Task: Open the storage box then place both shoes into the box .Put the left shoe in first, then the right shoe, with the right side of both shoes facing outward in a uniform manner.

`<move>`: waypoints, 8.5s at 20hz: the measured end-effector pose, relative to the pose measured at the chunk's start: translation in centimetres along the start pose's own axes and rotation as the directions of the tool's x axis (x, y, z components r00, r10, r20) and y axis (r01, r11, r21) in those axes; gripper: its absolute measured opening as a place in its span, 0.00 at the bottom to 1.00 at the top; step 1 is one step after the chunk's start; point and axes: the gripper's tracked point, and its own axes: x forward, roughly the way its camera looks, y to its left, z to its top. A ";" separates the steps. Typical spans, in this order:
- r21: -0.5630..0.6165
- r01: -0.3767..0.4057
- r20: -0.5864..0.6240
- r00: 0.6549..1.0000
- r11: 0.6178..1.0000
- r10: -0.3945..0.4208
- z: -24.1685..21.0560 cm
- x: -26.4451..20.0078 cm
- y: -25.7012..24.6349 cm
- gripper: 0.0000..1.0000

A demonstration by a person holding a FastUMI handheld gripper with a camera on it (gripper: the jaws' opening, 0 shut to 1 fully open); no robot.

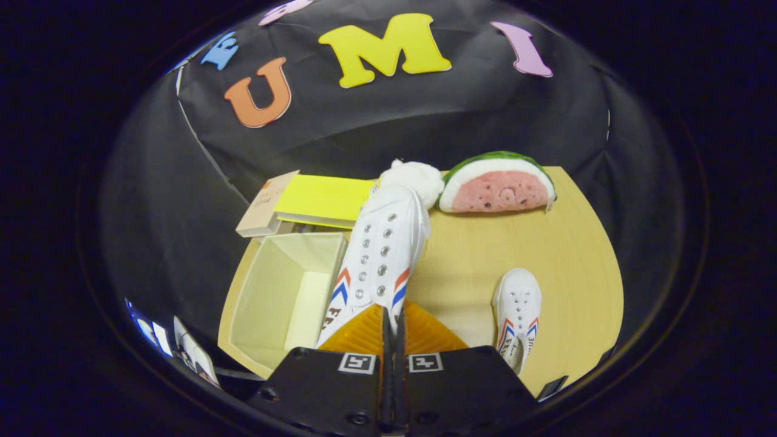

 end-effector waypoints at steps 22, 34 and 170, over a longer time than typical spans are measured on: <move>0.055 -0.047 -0.162 0.985 0.997 0.056 -8.6 9.4 17.8 0.06; -0.128 -0.015 0.042 0.999 0.992 0.020 -4.0 6.2 19.0 1.00; -0.019 0.295 0.648 0.732 0.955 -0.213 -2.2 -15.3 -21.7 0.99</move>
